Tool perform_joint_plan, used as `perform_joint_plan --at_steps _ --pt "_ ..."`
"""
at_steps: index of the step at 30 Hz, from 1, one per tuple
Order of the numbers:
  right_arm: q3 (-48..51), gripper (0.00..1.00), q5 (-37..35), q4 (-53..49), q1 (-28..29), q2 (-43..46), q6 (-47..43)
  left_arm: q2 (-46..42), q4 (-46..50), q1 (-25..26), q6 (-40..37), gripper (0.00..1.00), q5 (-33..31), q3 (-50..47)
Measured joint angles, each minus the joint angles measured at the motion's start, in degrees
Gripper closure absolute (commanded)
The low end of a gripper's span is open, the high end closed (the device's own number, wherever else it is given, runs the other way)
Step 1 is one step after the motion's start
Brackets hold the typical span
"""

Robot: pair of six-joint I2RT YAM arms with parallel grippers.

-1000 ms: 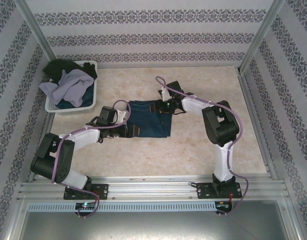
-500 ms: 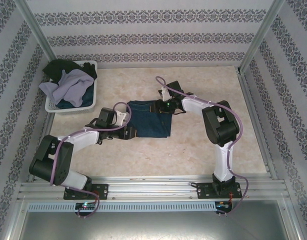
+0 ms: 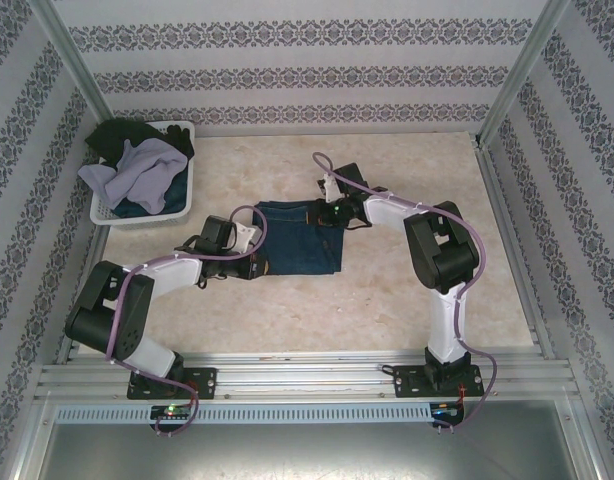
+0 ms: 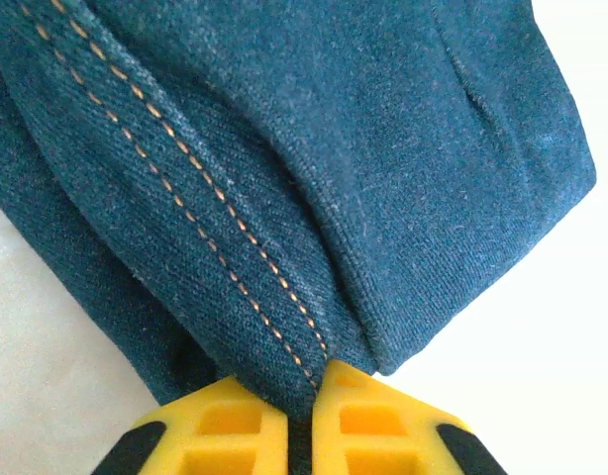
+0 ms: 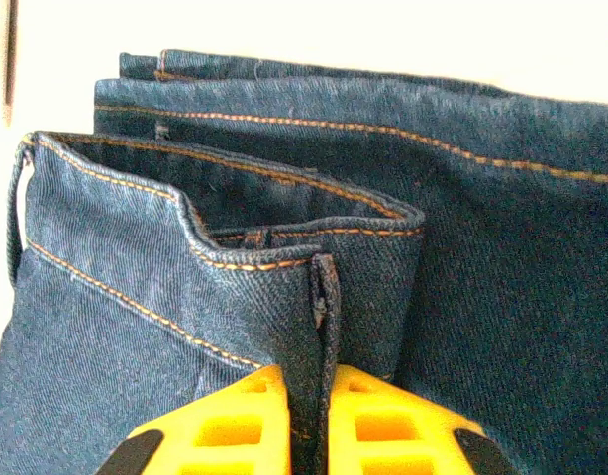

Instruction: Fold and stack the skirts

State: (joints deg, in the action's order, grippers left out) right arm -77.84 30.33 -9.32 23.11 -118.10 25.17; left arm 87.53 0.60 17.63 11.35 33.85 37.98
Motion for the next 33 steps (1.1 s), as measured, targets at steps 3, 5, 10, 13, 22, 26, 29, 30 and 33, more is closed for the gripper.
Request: perform_joint_plan --at_steps 3,5,10,13,22,26,29,30,33 --pt "1.9 1.00 0.3 0.9 -1.1 1.6 0.6 0.5 0.1 0.0 0.4 1.00 -0.3 0.5" --pt "2.2 1.00 0.5 0.5 -2.2 3.0 0.5 1.4 0.1 0.0 0.5 1.00 -1.0 1.5" --pt "1.1 1.00 -0.9 -2.6 -3.5 4.2 -0.9 2.5 0.1 0.0 1.0 1.00 -2.0 2.9" --pt "0.5 1.00 -2.7 -4.9 -3.5 3.5 -1.6 2.6 0.0 0.2 1.1 1.00 -2.4 2.9" --pt "-0.8 0.82 -6.7 -8.5 -3.5 1.2 -1.8 2.6 0.0 0.4 2.1 1.00 -2.8 3.3" --pt "-0.5 0.49 -7.0 -8.9 -3.7 3.5 -2.4 2.6 1.1 0.4 2.9 1.00 -2.9 4.4" --pt "2.9 0.43 -7.8 -8.0 -4.3 9.0 -0.7 2.6 2.3 0.4 3.3 1.00 -2.9 4.9" --pt "5.0 0.43 -8.0 -7.8 -4.3 11.4 0.2 2.7 2.5 0.4 3.3 1.00 -2.8 5.1" --pt "12.7 0.44 -6.2 -6.8 -4.6 18.6 2.2 3.4 2.9 0.4 3.7 1.00 -2.8 5.6"
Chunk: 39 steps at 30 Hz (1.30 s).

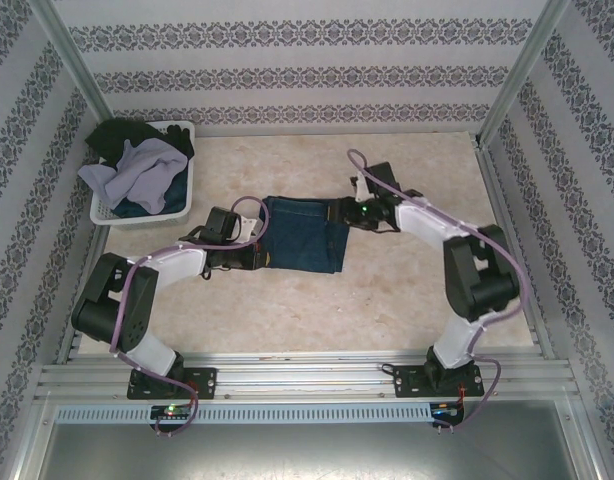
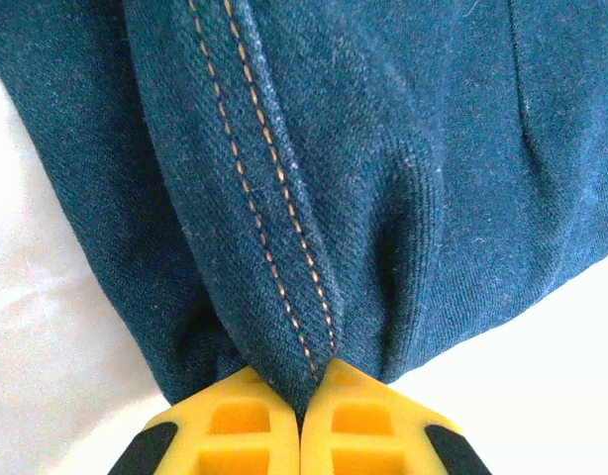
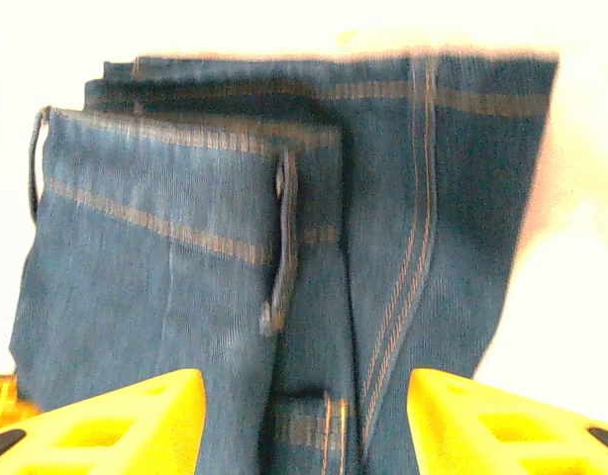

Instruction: Fold and stack the skirts

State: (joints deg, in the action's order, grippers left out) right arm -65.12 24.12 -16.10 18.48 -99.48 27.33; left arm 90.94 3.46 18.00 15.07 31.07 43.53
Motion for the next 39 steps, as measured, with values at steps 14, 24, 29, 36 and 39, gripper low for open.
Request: perform_joint_plan --at_steps 14,24,29,36,39 --pt "7.2 0.53 7.4 -0.3 5.4 -2.3 -1.1 2.0 0.1 0.0 0.3 1.00 0.4 0.0" --pt "7.8 1.00 4.8 0.2 5.6 -1.2 -1.5 2.8 1.5 0.0 0.4 1.00 -0.9 1.5" --pt "7.7 1.00 4.9 -1.6 3.7 2.6 -4.3 0.5 1.5 0.6 0.4 1.00 -2.3 1.4" --pt "7.4 1.00 -3.0 -6.1 2.5 0.7 -5.8 -0.5 2.6 0.6 -0.3 1.00 -5.5 0.5" --pt "7.4 1.00 -9.1 -8.7 0.0 0.9 -5.2 -1.4 3.9 -0.2 -0.3 1.00 -8.4 -0.6"
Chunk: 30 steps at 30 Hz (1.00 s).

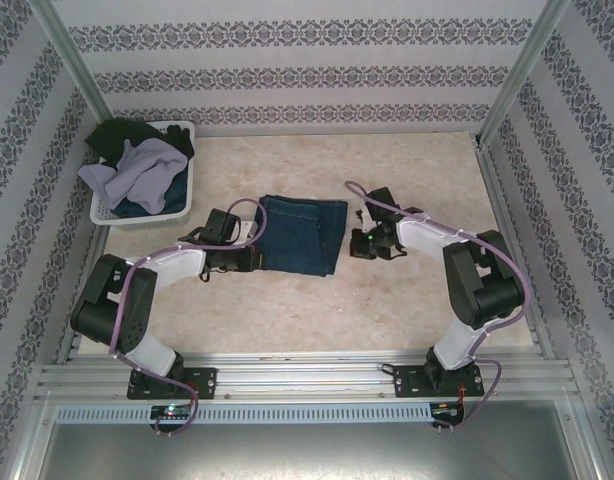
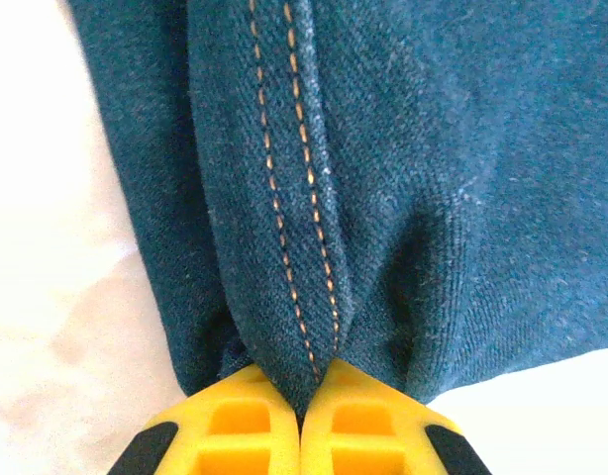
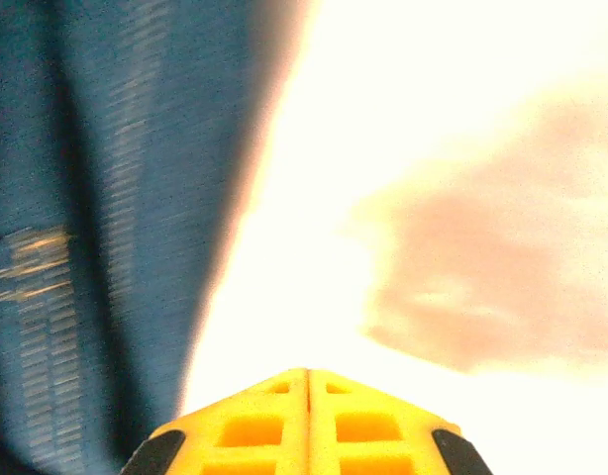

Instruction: Fold and stack the skirts

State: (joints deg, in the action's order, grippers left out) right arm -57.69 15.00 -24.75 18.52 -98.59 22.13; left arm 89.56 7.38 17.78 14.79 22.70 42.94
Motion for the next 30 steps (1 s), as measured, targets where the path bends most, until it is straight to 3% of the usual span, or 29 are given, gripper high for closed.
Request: perform_joint_plan --at_steps 3,6,9,10,16,25,26,28,30 --pt "0.0 0.99 -2.2 -1.3 -1.4 1.2 0.0 -1.8 1.5 -0.2 -0.1 1.00 -0.9 -0.2" --pt "0.9 0.66 2.9 1.0 -1.2 3.7 -0.1 -2.1 2.2 -0.2 -0.1 1.00 -0.2 -0.2" --pt "3.6 0.45 9.8 5.8 0.8 6.9 0.1 -1.9 2.2 -0.3 0.0 1.00 0.5 -0.2" --pt "4.5 0.43 11.5 7.1 1.9 7.6 0.0 -1.8 2.2 -0.3 0.0 1.00 0.8 -0.2" --pt "8.8 0.44 15.5 12.1 8.8 7.4 0.9 -1.0 2.1 -0.3 0.0 1.00 1.7 -0.2" --pt "6.0 0.47 13.2 14.8 12.2 -0.1 2.4 -1.0 2.1 -0.3 0.2 1.00 2.3 -0.2" --pt "5.4 0.50 12.3 14.7 12.5 -0.7 2.4 -0.9 2.0 -0.3 0.2 1.00 2.4 -0.2" --pt "4.6 0.81 10.1 14.6 13.3 -1.3 2.8 -0.8 2.0 -0.3 0.3 1.00 2.5 -0.2" --pt "4.0 0.98 6.8 14.0 14.0 -1.4 3.2 -0.7 1.8 -0.3 0.3 1.00 2.5 -0.2"
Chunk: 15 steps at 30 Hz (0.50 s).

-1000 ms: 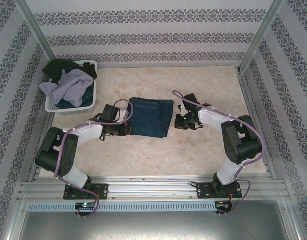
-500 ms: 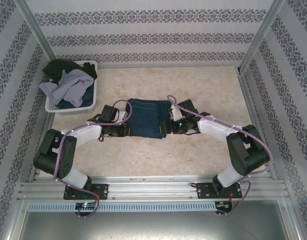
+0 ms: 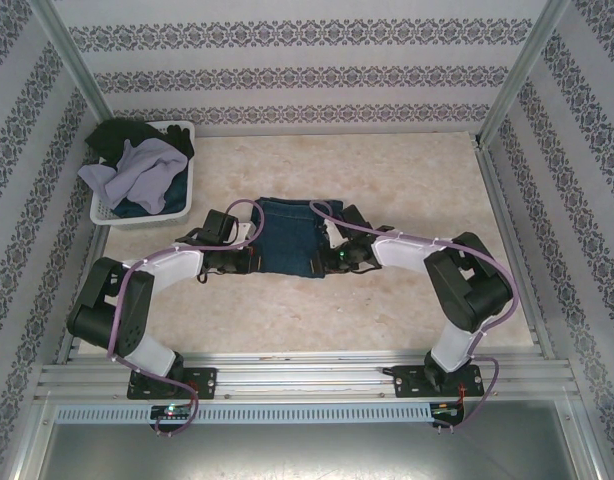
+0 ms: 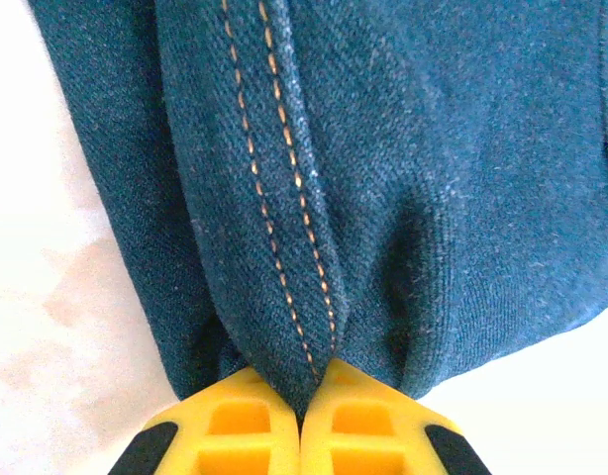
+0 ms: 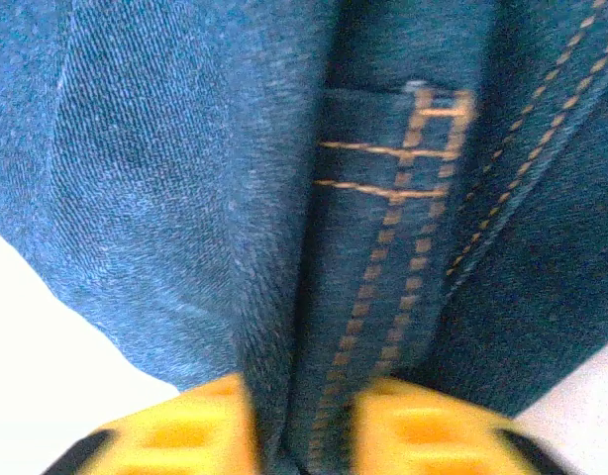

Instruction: Fold and stack the skirts

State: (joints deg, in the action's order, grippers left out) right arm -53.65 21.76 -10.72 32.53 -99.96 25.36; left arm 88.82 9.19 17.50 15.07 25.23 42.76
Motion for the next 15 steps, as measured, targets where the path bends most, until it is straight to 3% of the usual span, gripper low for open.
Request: perform_joint_plan --at_steps 5,10,15 --pt "-1.0 1.00 -5.2 -2.3 0.5 1.7 -0.1 -0.1 -0.2 0.0 0.2 1.00 -0.2 0.0" --pt "-1.6 1.00 -4.2 -5.6 -2.3 7.6 -3.7 -1.3 -0.2 0.4 0.2 1.00 1.2 0.4" --pt "-2.7 1.00 -3.6 -8.6 -3.6 7.0 -6.9 -1.6 -0.6 0.6 -0.1 1.00 2.4 1.1"
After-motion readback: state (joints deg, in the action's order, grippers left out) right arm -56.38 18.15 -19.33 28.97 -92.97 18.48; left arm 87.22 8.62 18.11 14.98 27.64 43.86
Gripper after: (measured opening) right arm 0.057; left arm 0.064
